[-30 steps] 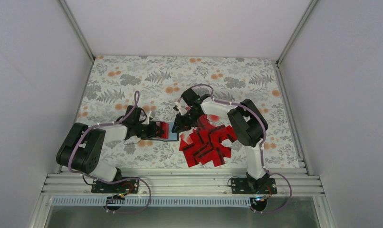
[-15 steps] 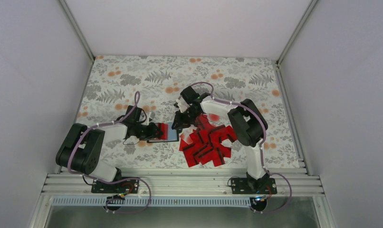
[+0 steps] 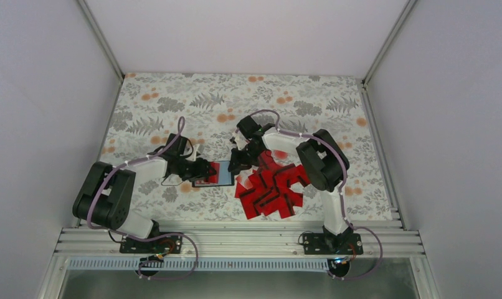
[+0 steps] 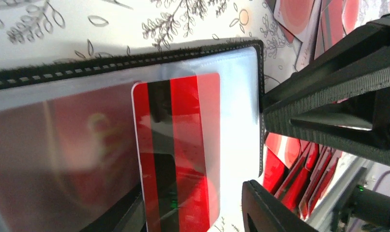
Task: Put the credit cards into the card holder
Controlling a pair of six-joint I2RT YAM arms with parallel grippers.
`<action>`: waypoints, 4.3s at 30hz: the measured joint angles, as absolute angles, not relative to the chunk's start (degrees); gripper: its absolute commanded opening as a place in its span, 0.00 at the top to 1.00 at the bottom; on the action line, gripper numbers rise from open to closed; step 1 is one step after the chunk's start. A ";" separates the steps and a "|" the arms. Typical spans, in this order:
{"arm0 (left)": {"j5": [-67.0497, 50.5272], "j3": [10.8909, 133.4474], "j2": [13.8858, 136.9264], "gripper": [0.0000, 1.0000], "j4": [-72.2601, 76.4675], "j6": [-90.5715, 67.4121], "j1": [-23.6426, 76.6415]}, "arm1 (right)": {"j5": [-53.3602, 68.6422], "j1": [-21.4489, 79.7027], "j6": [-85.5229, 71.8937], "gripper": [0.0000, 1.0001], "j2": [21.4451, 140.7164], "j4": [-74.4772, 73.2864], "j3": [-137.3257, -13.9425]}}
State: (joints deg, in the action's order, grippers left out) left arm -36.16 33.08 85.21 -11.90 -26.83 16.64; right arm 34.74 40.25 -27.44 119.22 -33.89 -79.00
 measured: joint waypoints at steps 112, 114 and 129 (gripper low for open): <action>-21.63 53.89 89.82 0.30 -35.07 -29.52 28.77 | 39.99 40.12 -28.05 0.72 117.03 -29.43 -75.35; -21.45 53.82 89.62 0.29 -35.31 -29.08 28.77 | 40.36 40.12 -28.10 0.72 116.60 -29.43 -75.33; -15.73 52.93 85.52 0.74 -36.77 -25.76 27.31 | 45.08 40.16 -33.47 0.71 114.67 -24.91 -72.64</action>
State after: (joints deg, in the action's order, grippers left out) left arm -15.73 52.93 85.52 -36.77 -25.76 27.31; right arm 45.08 40.16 -33.47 114.67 -24.91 -72.64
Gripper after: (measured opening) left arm 0.347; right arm 0.289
